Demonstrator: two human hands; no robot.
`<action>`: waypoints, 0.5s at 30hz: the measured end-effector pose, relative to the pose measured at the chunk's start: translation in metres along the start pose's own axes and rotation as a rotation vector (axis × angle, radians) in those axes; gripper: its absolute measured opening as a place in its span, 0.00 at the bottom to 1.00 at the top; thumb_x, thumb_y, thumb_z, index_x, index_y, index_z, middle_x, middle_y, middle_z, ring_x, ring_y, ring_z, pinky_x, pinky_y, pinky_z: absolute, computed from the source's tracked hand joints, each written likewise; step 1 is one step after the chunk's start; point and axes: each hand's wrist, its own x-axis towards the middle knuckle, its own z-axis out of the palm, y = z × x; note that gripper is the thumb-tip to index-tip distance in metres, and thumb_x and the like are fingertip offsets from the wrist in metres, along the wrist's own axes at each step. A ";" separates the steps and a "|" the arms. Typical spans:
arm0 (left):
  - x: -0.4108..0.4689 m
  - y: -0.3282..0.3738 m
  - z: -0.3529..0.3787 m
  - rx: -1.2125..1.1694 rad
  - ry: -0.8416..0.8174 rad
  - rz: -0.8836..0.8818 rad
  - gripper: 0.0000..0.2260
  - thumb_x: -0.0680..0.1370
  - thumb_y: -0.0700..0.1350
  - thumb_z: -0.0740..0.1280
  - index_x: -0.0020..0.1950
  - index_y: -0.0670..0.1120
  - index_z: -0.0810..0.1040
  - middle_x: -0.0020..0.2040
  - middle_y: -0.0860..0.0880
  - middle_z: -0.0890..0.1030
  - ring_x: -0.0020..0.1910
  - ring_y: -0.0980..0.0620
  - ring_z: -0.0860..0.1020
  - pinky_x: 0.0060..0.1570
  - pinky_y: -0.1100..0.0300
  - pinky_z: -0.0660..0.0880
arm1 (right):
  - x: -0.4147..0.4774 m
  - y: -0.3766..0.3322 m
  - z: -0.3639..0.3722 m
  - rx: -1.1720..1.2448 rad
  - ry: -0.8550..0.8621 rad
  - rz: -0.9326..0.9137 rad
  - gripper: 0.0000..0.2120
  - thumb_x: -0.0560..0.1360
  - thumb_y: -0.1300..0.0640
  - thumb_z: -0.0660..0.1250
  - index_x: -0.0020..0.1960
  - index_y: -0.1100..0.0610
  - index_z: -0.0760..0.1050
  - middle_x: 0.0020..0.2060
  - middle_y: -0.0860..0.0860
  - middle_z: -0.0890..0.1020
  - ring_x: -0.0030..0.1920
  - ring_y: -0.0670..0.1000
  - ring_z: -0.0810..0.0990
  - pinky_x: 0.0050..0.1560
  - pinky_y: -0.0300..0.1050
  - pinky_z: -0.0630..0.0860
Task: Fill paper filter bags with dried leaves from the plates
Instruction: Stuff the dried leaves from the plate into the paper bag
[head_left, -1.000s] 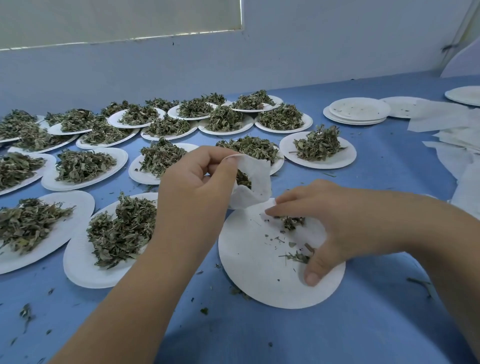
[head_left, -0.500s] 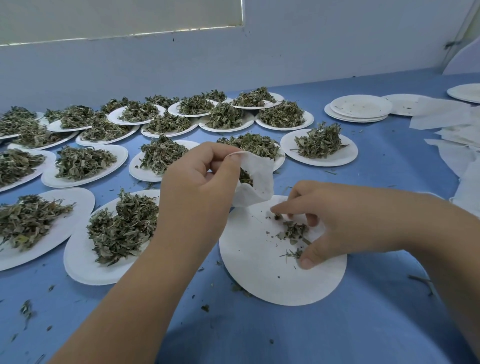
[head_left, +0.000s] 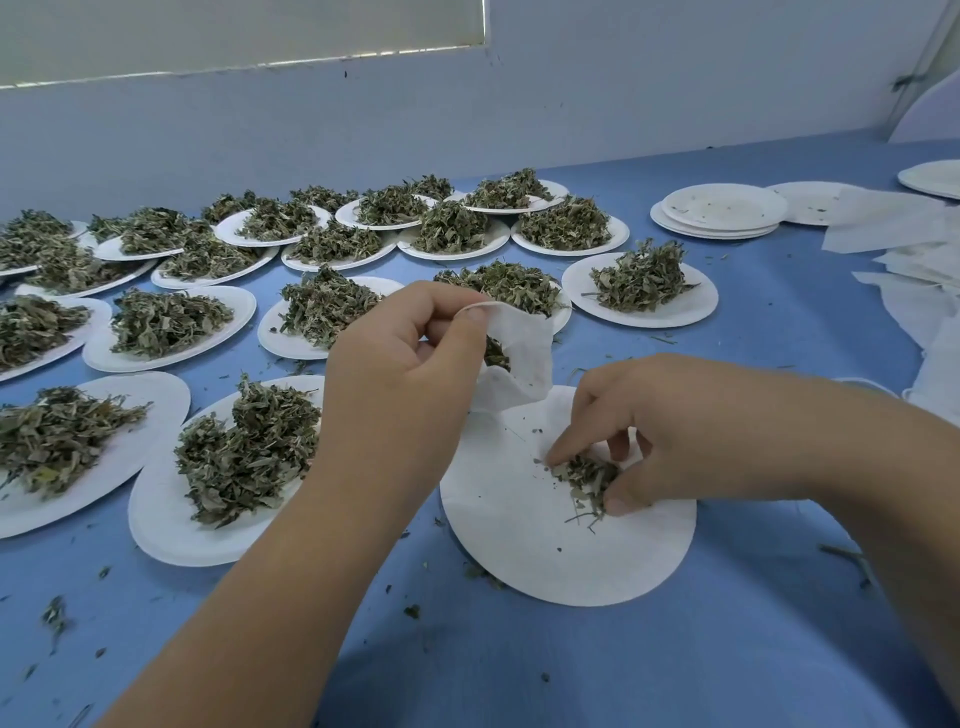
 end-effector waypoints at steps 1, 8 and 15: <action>0.000 0.000 0.000 0.001 -0.001 0.000 0.10 0.79 0.43 0.66 0.40 0.55 0.81 0.27 0.57 0.72 0.24 0.59 0.65 0.24 0.67 0.64 | 0.000 -0.001 0.001 -0.004 0.002 -0.009 0.20 0.70 0.48 0.74 0.57 0.31 0.76 0.47 0.37 0.72 0.46 0.31 0.70 0.40 0.30 0.67; -0.001 0.002 0.002 0.012 -0.006 0.003 0.10 0.79 0.43 0.65 0.41 0.54 0.81 0.27 0.58 0.72 0.24 0.60 0.66 0.25 0.70 0.63 | 0.000 -0.012 0.004 -0.005 0.017 -0.024 0.14 0.73 0.54 0.71 0.54 0.37 0.81 0.46 0.38 0.80 0.43 0.39 0.78 0.47 0.42 0.77; 0.001 0.000 0.004 0.016 0.002 0.010 0.11 0.79 0.43 0.66 0.40 0.56 0.80 0.27 0.57 0.72 0.24 0.59 0.66 0.25 0.67 0.64 | 0.001 -0.015 0.008 -0.063 0.064 -0.038 0.11 0.73 0.56 0.66 0.48 0.43 0.83 0.42 0.41 0.83 0.38 0.41 0.80 0.43 0.45 0.79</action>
